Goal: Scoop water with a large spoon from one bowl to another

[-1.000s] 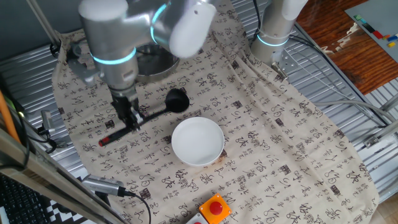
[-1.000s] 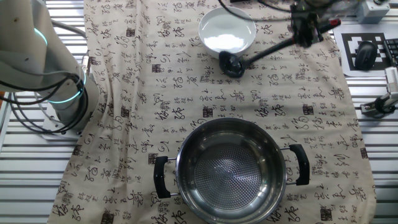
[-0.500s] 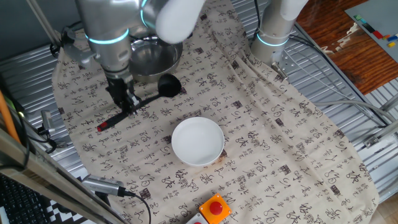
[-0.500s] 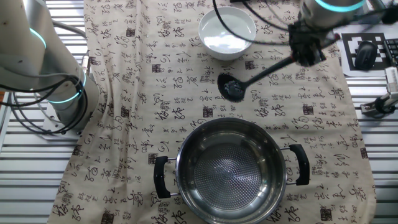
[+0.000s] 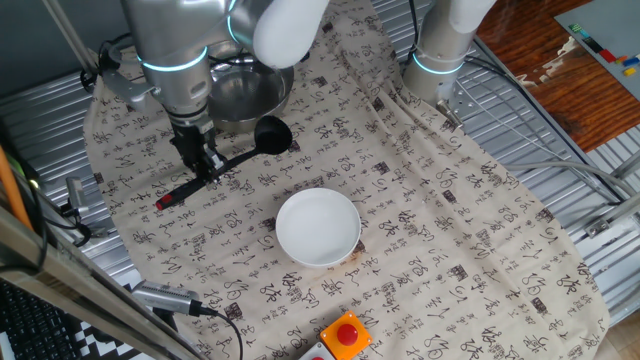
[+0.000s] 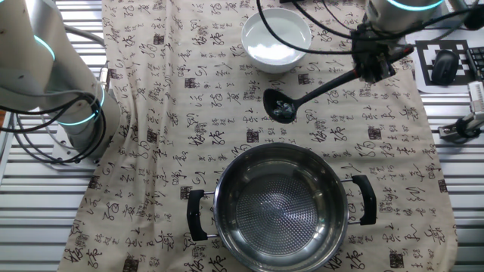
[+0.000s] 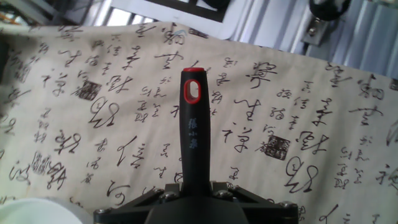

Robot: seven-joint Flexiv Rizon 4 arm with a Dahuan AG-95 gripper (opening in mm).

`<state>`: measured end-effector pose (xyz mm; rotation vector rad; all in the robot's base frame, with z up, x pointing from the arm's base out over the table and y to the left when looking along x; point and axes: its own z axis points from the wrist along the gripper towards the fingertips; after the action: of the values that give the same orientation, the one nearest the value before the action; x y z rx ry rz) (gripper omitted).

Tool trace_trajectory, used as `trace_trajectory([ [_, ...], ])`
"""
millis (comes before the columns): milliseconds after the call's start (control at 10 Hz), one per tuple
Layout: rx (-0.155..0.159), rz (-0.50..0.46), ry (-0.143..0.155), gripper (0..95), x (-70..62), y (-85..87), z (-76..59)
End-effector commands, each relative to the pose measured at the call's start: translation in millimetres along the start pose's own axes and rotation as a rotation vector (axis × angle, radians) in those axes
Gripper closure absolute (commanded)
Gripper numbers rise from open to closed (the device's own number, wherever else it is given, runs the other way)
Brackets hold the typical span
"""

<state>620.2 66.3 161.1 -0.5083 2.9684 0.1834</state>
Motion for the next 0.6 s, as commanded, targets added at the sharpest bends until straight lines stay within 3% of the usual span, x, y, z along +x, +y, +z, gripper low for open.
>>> trace_trajectory([
  [100,0.006,0.010,-0.011,95.0,0.8,-0.2,-0.2],
  [600,0.008,0.026,-0.010,95.0,0.8,-0.2,-0.2],
])
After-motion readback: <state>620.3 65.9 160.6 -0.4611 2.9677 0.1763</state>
